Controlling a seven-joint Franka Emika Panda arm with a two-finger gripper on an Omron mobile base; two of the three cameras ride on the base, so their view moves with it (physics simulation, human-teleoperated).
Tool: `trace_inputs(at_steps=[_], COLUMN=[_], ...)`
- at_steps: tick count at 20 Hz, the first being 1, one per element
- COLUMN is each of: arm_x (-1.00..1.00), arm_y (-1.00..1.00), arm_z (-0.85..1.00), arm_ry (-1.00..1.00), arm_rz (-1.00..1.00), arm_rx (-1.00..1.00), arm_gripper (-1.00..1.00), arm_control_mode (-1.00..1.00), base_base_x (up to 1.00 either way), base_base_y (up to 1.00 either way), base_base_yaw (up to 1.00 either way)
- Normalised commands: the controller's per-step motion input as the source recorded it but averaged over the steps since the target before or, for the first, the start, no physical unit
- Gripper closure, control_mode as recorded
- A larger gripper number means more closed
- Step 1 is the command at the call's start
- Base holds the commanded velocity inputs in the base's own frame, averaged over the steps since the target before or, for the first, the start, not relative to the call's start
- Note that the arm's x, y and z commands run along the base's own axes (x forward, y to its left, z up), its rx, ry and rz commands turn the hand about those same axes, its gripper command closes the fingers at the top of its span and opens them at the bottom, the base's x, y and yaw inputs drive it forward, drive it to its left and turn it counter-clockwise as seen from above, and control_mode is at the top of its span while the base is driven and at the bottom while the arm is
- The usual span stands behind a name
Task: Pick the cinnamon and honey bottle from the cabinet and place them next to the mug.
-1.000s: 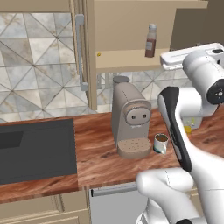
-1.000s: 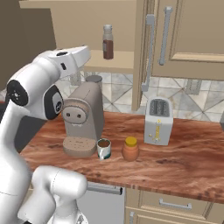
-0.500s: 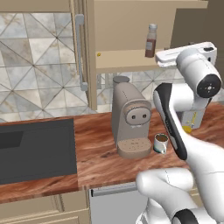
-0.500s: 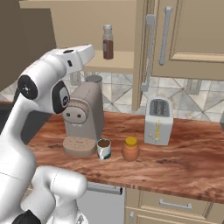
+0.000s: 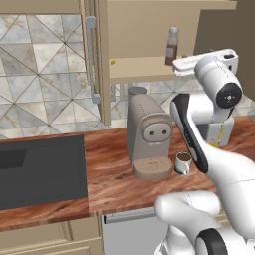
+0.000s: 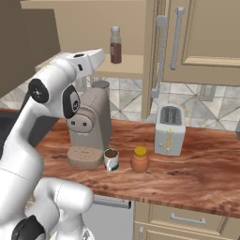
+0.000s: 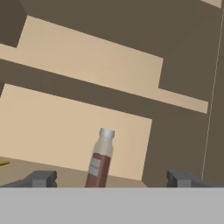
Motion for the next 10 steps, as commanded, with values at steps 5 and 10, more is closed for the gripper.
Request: trace_inputs(at_steps=[5,10], arm_x=[0.73,0.8], arm_y=[0.0,-0.03], arm_z=[-0.16,-0.16], arm_ry=[0.06,0.09], arm_rz=[0.0,0.0], arm_rx=[0.0,0.0], arm_gripper=[-1.0,-1.0], arm_control_mode=[-1.0,-1.0], base_base_x=[0.0,0.0], base_base_y=[0.0,0.0], base_base_yaw=[0.0,0.0])
